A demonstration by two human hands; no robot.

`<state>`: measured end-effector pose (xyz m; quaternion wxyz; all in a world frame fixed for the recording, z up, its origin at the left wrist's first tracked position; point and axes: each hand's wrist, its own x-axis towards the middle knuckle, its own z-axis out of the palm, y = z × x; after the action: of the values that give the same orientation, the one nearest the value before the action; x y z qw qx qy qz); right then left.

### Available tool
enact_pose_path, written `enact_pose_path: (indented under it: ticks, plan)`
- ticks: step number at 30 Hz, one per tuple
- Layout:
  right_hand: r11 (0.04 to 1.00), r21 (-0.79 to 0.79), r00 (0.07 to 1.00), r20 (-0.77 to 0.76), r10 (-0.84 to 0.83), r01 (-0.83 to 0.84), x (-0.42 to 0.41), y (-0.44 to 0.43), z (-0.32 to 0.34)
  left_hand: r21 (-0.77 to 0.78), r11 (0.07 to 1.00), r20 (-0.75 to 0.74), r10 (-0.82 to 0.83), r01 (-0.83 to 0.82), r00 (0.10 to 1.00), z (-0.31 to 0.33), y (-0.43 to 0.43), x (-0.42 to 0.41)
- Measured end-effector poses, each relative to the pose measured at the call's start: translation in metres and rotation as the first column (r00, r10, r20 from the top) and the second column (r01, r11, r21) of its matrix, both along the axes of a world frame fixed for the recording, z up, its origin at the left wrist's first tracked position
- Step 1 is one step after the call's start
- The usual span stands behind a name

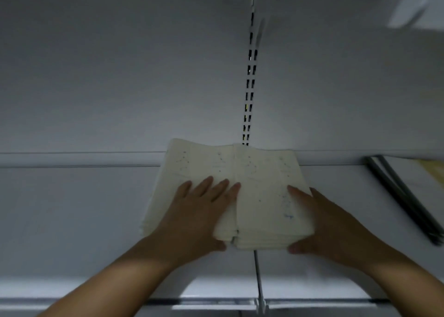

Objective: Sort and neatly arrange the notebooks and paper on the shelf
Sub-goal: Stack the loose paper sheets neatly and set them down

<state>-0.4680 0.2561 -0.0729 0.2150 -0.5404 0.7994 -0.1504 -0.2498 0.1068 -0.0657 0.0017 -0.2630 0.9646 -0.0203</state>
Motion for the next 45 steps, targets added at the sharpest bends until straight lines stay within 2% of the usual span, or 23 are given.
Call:
enact_pose_path:
  ticks: [3,5,7,9,11,13,15,17,22,26,29,31,32,34,35,36,37,39,41,45]
  plan:
    - [0.998,-0.046,0.999,0.022,-0.042,0.043,0.004,0.003,-0.004,0.002,1.0,0.001,0.021,-0.021,1.0,0.003,0.001,-0.001]
    - [0.996,-0.02,0.996,0.017,-0.088,0.088,0.009,0.005,-0.001,0.015,0.999,-0.015,0.048,-0.048,0.999,0.003,0.003,0.0]
    - [0.995,0.023,0.989,-0.113,-0.095,0.098,0.015,0.006,0.004,0.024,0.996,0.007,0.08,-0.08,0.997,0.005,0.006,0.004]
    - [0.999,0.031,0.957,-0.287,-0.031,0.042,0.023,0.002,0.011,0.019,0.992,0.056,0.126,-0.128,0.99,0.012,0.003,0.016]
    - [0.998,0.033,0.939,-0.338,0.057,-0.049,0.038,-0.005,0.017,0.027,0.973,0.049,0.226,-0.227,0.973,0.02,-0.006,0.039]
    - [0.988,0.054,0.94,-0.306,0.152,-0.142,0.057,-0.017,0.015,0.118,0.92,-0.028,0.379,-0.374,0.925,0.022,-0.013,0.067]
    - [0.978,0.021,0.929,-0.308,0.203,-0.207,0.07,-0.029,0.006,0.295,0.836,-0.082,0.505,-0.463,0.859,0.017,-0.012,0.085]
    - [0.977,-0.052,0.921,-0.348,0.176,-0.206,0.073,-0.036,0.001,0.414,0.781,-0.136,0.56,-0.466,0.817,0.008,-0.009,0.088]
    - [0.979,-0.037,0.868,-0.47,0.16,-0.201,0.076,-0.041,-0.006,0.422,0.77,-0.228,0.602,-0.48,0.766,-0.005,-0.014,0.087]
    - [0.979,-0.056,0.845,-0.517,0.138,-0.194,0.077,-0.044,-0.012,0.487,0.755,-0.285,0.612,-0.439,0.737,-0.01,-0.014,0.093]
    - [0.976,-0.041,0.867,-0.468,0.17,-0.213,0.079,-0.042,-0.011,0.558,0.748,-0.29,0.58,-0.358,0.761,-0.009,-0.014,0.097]
    - [0.981,0.03,0.913,-0.36,0.191,-0.193,0.077,-0.038,0.001,0.714,0.656,-0.242,0.559,-0.244,0.793,-0.004,-0.014,0.102]
    - [0.987,0.02,0.94,-0.3,0.161,-0.162,0.072,-0.035,0.009,0.802,0.572,-0.232,0.562,-0.171,0.794,-0.001,-0.015,0.105]
    - [0.988,-0.143,0.987,-0.139,-0.082,0.062,0.055,-0.028,0.021,0.9,0.433,-0.251,0.603,-0.046,0.757,0.004,-0.02,0.111]
    - [0.949,-0.208,0.967,-0.044,-0.251,0.237,0.042,-0.026,0.023,0.921,0.389,-0.252,0.63,-0.018,0.734,0.005,-0.022,0.112]
    - [0.9,-0.204,0.922,0.054,-0.383,0.386,0.03,-0.025,0.022,0.933,0.359,-0.247,0.633,0.004,0.733,0.007,-0.024,0.111]
    - [0.869,-0.142,0.879,0.143,-0.456,0.474,0.023,-0.025,0.019,0.93,0.368,-0.261,0.606,0.027,0.751,0.007,-0.026,0.107]
    - [0.884,-0.057,0.863,0.251,-0.438,0.465,0.014,-0.024,0.007,0.903,0.423,-0.316,0.538,0.074,0.781,0.006,-0.024,0.094]
    - [0.89,-0.121,0.873,0.293,-0.391,0.44,0.015,-0.02,0.001,0.895,0.44,-0.348,0.578,0.077,0.738,0.006,-0.025,0.088]
    - [0.855,-0.184,0.835,0.39,-0.389,0.484,0.011,-0.01,0.003,0.932,0.348,-0.321,0.652,0.105,0.687,0.007,-0.026,0.084]
